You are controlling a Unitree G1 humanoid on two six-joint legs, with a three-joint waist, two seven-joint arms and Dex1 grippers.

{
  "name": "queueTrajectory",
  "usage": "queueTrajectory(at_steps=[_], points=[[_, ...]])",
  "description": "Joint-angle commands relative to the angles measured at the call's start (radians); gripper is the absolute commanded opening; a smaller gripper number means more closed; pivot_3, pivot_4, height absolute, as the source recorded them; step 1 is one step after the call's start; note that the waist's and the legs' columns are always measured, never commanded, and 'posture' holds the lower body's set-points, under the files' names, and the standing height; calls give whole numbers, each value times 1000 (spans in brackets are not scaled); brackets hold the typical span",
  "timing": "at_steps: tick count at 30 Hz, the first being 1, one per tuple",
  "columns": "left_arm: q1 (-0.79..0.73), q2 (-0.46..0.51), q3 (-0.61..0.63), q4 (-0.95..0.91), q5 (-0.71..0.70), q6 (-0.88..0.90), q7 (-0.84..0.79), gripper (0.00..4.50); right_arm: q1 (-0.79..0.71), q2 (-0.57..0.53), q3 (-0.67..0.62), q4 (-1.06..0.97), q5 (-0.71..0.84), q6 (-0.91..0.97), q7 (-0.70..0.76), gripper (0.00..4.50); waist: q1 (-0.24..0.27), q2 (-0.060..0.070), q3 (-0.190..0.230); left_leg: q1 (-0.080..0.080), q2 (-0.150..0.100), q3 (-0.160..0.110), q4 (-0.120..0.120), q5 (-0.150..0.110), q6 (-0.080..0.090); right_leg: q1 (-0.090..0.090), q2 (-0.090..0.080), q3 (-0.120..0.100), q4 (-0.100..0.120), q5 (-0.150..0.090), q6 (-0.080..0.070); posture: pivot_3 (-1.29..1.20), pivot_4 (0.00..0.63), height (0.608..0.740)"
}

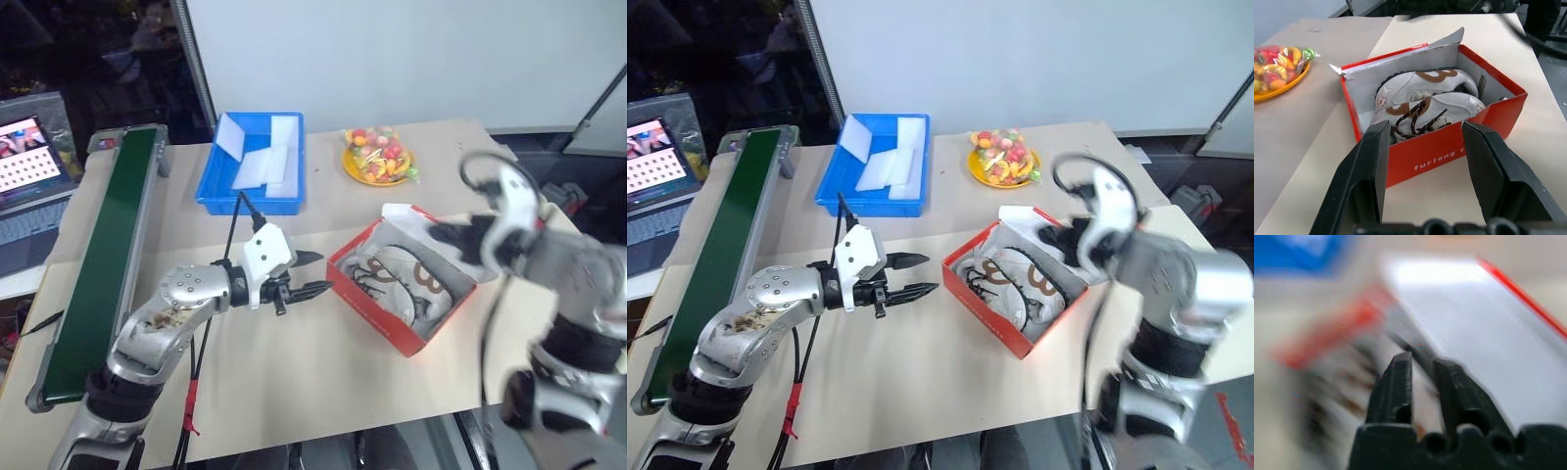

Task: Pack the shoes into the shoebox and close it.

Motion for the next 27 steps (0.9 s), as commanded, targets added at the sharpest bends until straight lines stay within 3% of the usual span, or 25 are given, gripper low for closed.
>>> queueTrajectory(at_steps=[1,4,8,11,12,15,17,19,24,27], points=[[-23,-9,-2,-7,-1,-35,-18,2480,143,-158,-15,-191,58,7,77,30,-6,1,0,0,0,1,0,0,0,0,0,0,0,0,0,0,150,723],[-35,-15,-7,10,3,-44,-26,2480,301,-295,-7,-221,49,-48,114,30,-9,0,0,4,2,1,1,0,0,3,0,1,-3,0,0,0,150,723],[-48,-23,-14,21,5,-49,-32,2480,509,-443,166,-169,-57,-198,69,30,-3,0,1,8,2,4,2,0,1,8,0,3,-3,0,0,0,150,723],[-54,-26,-15,25,7,-49,-33,2480,503,-374,278,-110,-95,-268,8,30,-7,-2,1,10,3,6,3,0,1,9,0,4,-2,0,0,0,150,723],[-55,-26,-13,23,7,-47,-33,2480,454,-267,266,-64,-99,-271,-41,30,-7,-2,1,10,3,7,3,0,1,10,0,6,-2,0,0,0,150,723],[-56,-26,-8,17,4,-41,-30,2480,299,56,108,93,-112,-238,-186,30,-16,-5,3,16,6,8,1,0,0,15,3,9,-4,1,-1,0,150,723],[-53,-26,-6,11,4,-37,-26,2480,122,269,-176,219,-76,-252,-306,30,-14,-3,3,18,5,9,0,0,0,17,3,12,-4,2,0,0,150,723],[-50,-27,-5,3,3,-30,-21,2480,-58,398,-471,334,11,-270,-390,30,-10,-1,4,19,5,9,1,-1,1,17,5,12,-4,3,1,0,150,723],[-52,-29,-9,-2,4,-29,-16,2480,-225,395,-646,545,84,-373,-438,30,3,1,3,19,4,7,-1,-1,1,15,8,10,-2,4,2,0,150,723],[-57,-32,-12,-3,4,-29,-14,2480,-259,355,-632,692,96,-429,-427,30,-10,1,3,18,4,9,-7,-1,1,12,7,11,-3,4,2,0,150,723]])
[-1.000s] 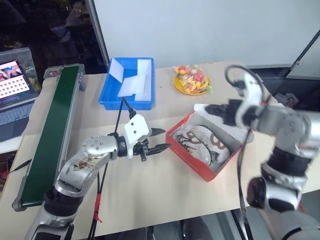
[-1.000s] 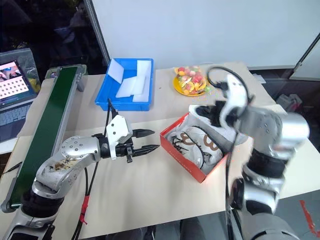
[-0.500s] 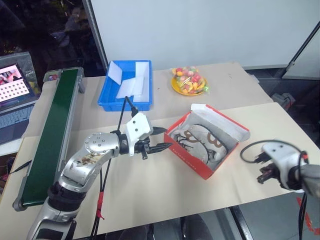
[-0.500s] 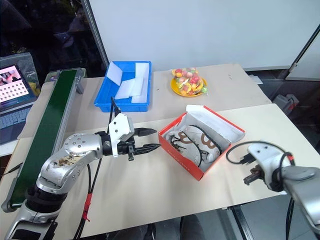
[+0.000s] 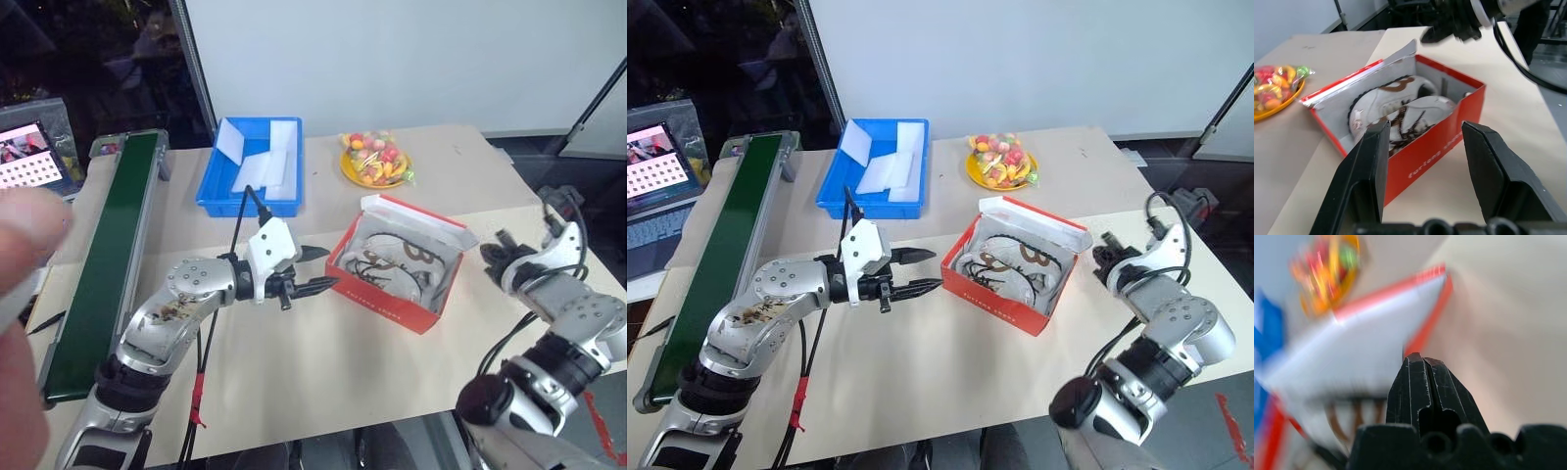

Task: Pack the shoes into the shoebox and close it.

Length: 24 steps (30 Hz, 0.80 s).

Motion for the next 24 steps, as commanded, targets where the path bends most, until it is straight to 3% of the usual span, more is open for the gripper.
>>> queueTrajectory(at_steps=[1,5,9,15,24], points=[[-21,-5,9,-29,-4,-5,6,2480,-32,-50,6,140,39,-88,10,30,-10,1,-1,-2,0,1,-1,0,0,-3,-1,1,0,0,0,0,150,723],[-28,-4,13,-27,-4,-4,7,2480,-34,-112,110,288,9,-173,38,30,-22,1,-1,-10,0,4,0,0,1,-11,-2,1,0,0,0,0,150,723],[-23,1,19,-37,-5,2,12,2480,15,-164,259,301,-25,-181,75,30,-30,1,-1,-10,1,5,1,0,1,-11,-2,2,0,0,0,0,150,723],[-19,7,26,-48,-7,10,23,2480,148,-164,503,8,42,29,163,30,-33,1,-1,-10,2,5,2,0,1,-11,-1,3,1,0,0,0,150,723],[-28,8,30,-38,-3,11,29,2480,214,-44,624,-339,167,340,196,30,-36,2,-1,-10,2,5,2,0,1,-11,0,3,1,0,0,0,150,723]])
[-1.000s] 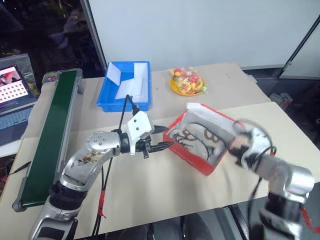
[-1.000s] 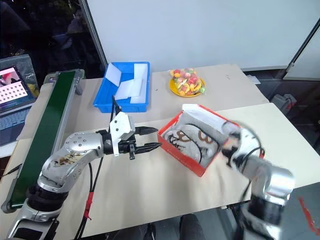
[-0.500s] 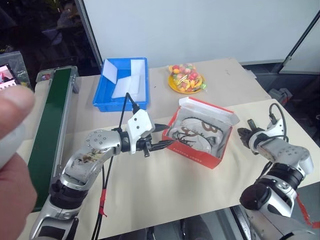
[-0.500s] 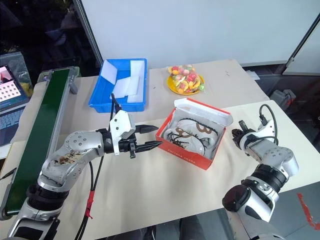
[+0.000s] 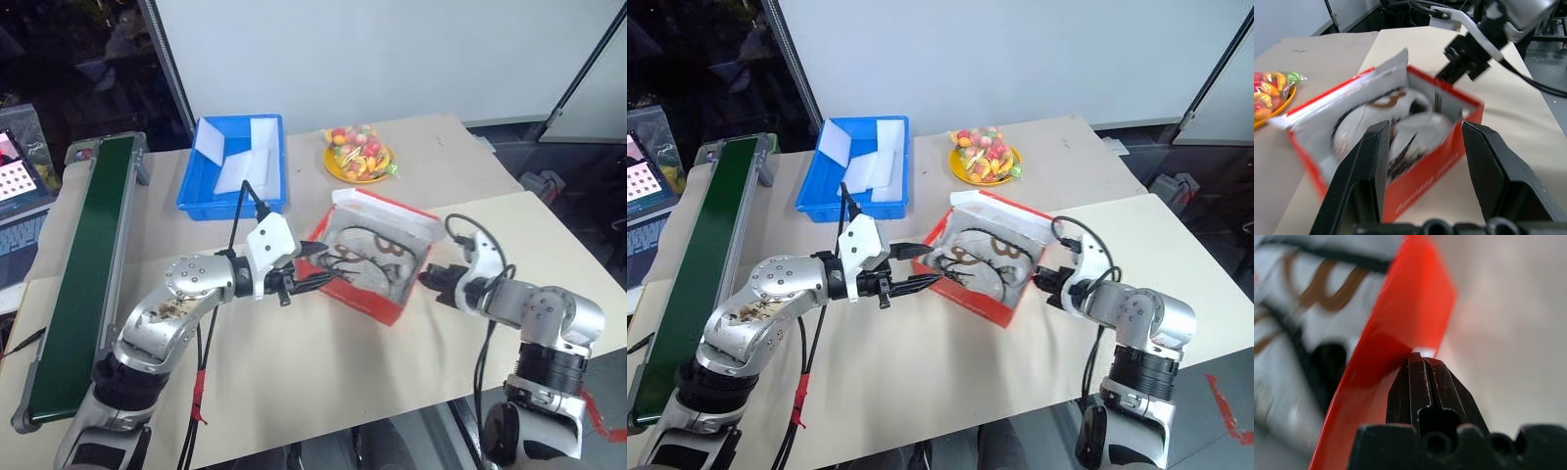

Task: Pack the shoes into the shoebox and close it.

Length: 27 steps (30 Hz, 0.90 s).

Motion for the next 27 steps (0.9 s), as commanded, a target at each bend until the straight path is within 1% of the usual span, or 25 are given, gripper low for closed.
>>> queueTrajectory(at_steps=[1,2,6,9,11,13,17,21,22,24,27], points=[[-19,-2,18,-23,-3,-5,9,2480,-25,69,25,-147,66,122,13,30,-2,0,0,0,0,0,0,0,0,0,0,0,0,0,0,0,150,723],[-21,-3,19,-23,-4,-4,10,2480,-30,84,20,-159,69,133,12,30,-3,0,0,0,0,0,0,0,0,0,0,0,0,0,0,0,150,723],[-24,2,20,-8,5,-18,3,2480,-39,114,91,-197,67,137,0,30,2,0,0,0,-1,0,0,0,0,0,0,0,0,0,0,0,150,723],[-27,1,18,-5,9,-22,3,2480,-41,158,105,-209,67,137,-12,30,3,0,0,0,-1,0,0,0,0,-1,0,-1,0,0,0,0,150,723],[-29,-2,18,-7,9,-20,5,2480,-35,168,113,-220,66,137,-14,30,1,0,0,0,-1,0,0,0,0,-1,0,-1,0,0,0,0,150,723],[-26,-3,18,-11,10,-19,5,2480,-30,146,110,-224,53,137,-8,30,1,0,0,0,-1,0,0,0,0,-1,0,-1,1,0,0,0,150,723],[-24,-2,23,-14,8,-17,6,2480,-30,29,48,-201,18,132,16,30,11,0,0,0,-2,0,0,0,0,-1,-1,-2,1,0,0,0,150,723],[-30,-4,26,-11,6,-16,6,2480,31,-118,101,-184,-14,88,47,30,20,0,0,0,-2,0,0,0,0,-1,0,-2,0,0,0,0,150,723],[-31,-5,26,-10,6,-17,5,2480,41,-135,115,-169,-28,72,45,30,21,0,0,0,-2,0,0,0,0,-1,0,-2,0,0,0,0,150,723],[-33,-6,25,-8,7,-19,4,2480,43,-125,115,-137,-47,47,37,30,17,0,0,0,-2,0,0,0,0,0,-1,-2,0,0,0,0,150,723],[-38,-9,24,-7,8,-19,6,2480,10,-36,74,-30,-82,-35,-5,30,11,0,0,1,-1,2,1,0,0,0,-1,0,0,0,0,0,150,723]])
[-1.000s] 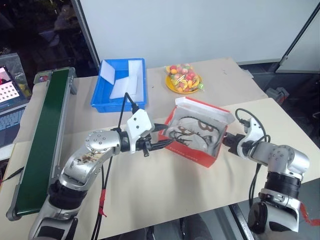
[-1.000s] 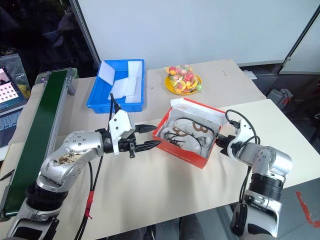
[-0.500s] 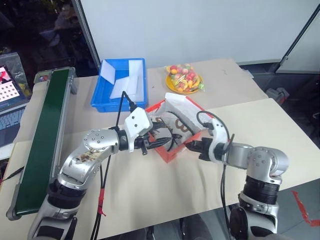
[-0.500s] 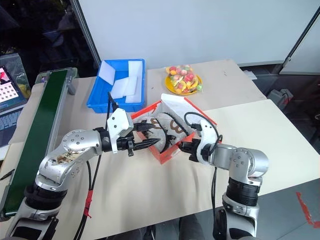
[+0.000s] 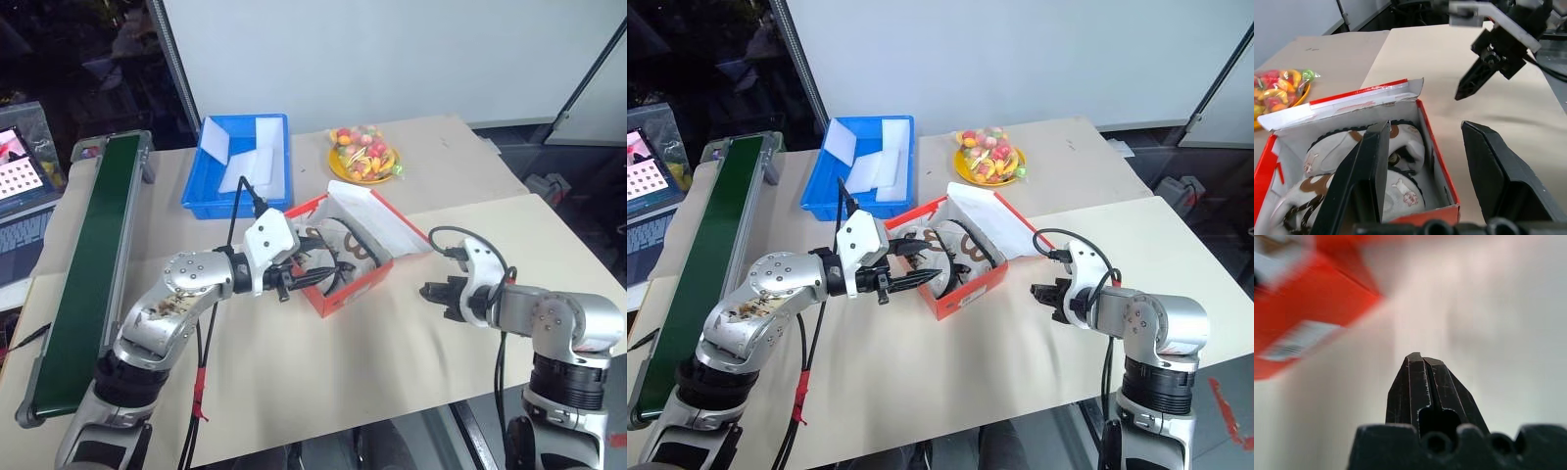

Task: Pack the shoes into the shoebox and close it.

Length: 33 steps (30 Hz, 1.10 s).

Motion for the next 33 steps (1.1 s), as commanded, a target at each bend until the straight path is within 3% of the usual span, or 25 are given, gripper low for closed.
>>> queueTrajectory(at_steps=[1,4,9,17,25,31,33], points=[[-24,-6,19,-21,-6,-15,6,2480,-61,116,-68,132,-41,-143,-59,30,-2,0,0,1,0,0,1,0,0,0,0,0,0,0,0,0,150,723],[-23,-8,17,-25,-2,-14,8,2480,-109,171,-122,256,-64,-247,-91,30,3,0,0,1,0,0,3,0,0,0,0,1,0,0,0,0,150,723],[-13,-6,26,-39,-4,-6,18,2480,-263,211,-438,593,55,-475,-170,30,12,0,0,0,-1,-1,5,0,0,0,0,0,1,0,0,0,150,723],[-22,-13,22,-36,-5,-7,29,2480,-350,253,-611,755,244,-595,-215,30,-13,0,0,-1,0,-1,2,0,0,0,0,0,2,0,0,0,150,723],[-28,-18,17,-23,2,-19,25,2480,-342,291,-511,642,400,-496,-102,30,-24,0,0,-1,0,-1,3,0,0,0,1,1,3,0,0,0,150,723],[-20,-20,13,-32,2,-17,24,2480,-273,286,-381,360,541,-421,33,30,-19,0,0,-1,0,-1,3,0,1,-1,1,0,3,0,0,0,150,723],[-20,-19,17,-44,-3,-8,26,2480,-224,259,-255,204,569,-367,105,30,-19,0,0,-1,0,-2,3,-1,1,-1,1,-1,3,0,0,0,150,723]])
